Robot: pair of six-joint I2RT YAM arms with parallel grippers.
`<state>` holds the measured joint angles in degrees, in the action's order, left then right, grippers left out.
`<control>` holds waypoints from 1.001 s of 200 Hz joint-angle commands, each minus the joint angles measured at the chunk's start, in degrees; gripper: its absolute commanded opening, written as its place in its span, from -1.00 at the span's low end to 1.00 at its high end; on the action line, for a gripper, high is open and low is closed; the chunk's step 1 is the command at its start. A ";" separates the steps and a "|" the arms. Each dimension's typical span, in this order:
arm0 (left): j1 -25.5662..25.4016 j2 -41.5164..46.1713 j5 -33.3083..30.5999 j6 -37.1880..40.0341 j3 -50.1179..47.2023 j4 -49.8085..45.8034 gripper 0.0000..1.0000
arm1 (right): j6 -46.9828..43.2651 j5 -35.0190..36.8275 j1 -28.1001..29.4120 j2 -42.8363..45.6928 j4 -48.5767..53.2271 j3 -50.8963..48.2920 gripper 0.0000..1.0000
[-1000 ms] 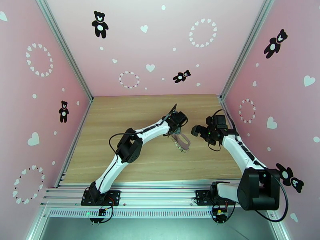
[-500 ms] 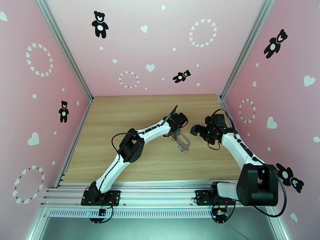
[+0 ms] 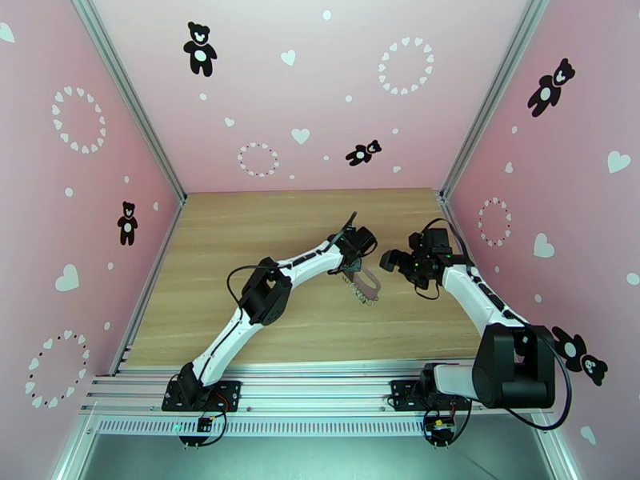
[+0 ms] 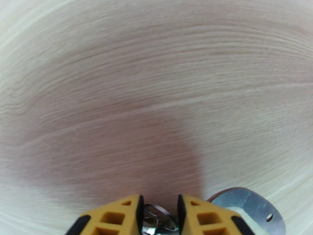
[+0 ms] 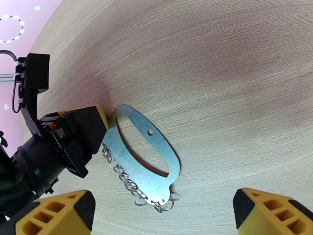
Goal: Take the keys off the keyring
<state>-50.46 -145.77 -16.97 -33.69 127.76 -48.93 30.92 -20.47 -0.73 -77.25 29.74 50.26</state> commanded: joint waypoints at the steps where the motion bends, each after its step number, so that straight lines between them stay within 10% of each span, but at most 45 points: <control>1: -0.43 -0.41 -0.30 -0.06 1.00 -1.46 -0.48 | 0.08 -0.73 -0.07 -0.64 -0.83 0.72 0.98; 118: -0.43 8.75 -3.61 1.88 -7.24 4.02 -0.99 | -0.17 -2.88 0.16 3.36 -2.56 -0.09 0.98; 200: -0.43 38.52 -4.62 23.00 -34.22 20.09 -1.00 | -4.23 -1.31 8.29 10.93 -1.90 4.64 0.98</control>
<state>-50.46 -117.51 -21.02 -21.37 100.07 -36.69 29.06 -22.33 4.93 -70.26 27.90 51.44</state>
